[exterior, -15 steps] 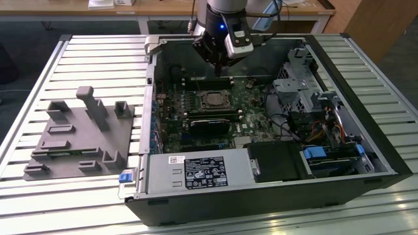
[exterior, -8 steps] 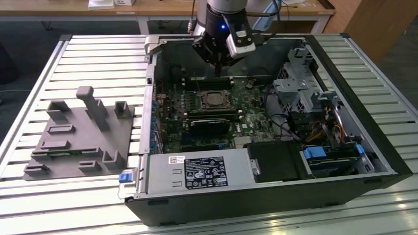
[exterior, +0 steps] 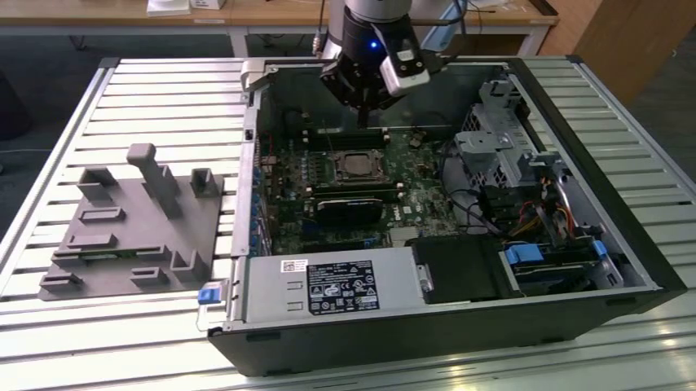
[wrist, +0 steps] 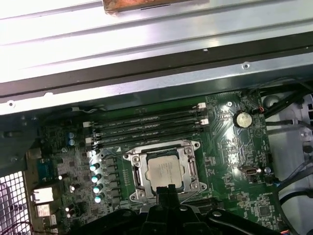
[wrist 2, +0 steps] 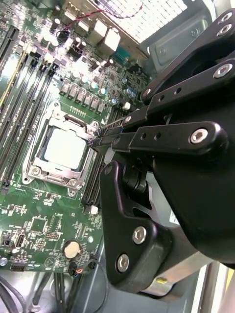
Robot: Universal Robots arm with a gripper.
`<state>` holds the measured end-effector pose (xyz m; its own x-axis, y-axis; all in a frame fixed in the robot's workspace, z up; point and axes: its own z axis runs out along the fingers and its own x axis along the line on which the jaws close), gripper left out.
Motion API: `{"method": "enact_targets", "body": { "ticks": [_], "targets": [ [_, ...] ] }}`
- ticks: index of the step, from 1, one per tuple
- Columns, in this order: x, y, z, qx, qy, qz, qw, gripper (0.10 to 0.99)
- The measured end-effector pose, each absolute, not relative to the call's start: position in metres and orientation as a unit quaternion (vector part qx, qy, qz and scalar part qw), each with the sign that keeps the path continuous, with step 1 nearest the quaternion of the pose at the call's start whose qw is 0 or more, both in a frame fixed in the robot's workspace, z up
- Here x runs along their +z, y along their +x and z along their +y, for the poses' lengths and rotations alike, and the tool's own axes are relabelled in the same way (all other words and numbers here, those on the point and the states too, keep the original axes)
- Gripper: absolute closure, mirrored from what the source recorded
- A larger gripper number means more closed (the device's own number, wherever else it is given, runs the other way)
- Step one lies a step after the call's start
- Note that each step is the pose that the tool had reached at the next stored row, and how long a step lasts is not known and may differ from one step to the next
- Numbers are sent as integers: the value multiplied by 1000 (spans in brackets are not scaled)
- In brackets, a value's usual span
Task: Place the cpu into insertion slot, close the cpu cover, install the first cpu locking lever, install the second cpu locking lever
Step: 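Install the first cpu locking lever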
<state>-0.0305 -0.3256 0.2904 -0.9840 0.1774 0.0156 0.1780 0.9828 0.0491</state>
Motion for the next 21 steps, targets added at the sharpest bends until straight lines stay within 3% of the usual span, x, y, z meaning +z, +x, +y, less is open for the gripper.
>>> {"method": "enact_targets", "body": {
  "ticks": [21],
  "targets": [
    [289, -33, -327, -26, -26, -999, -1, 980]
  ]
}}
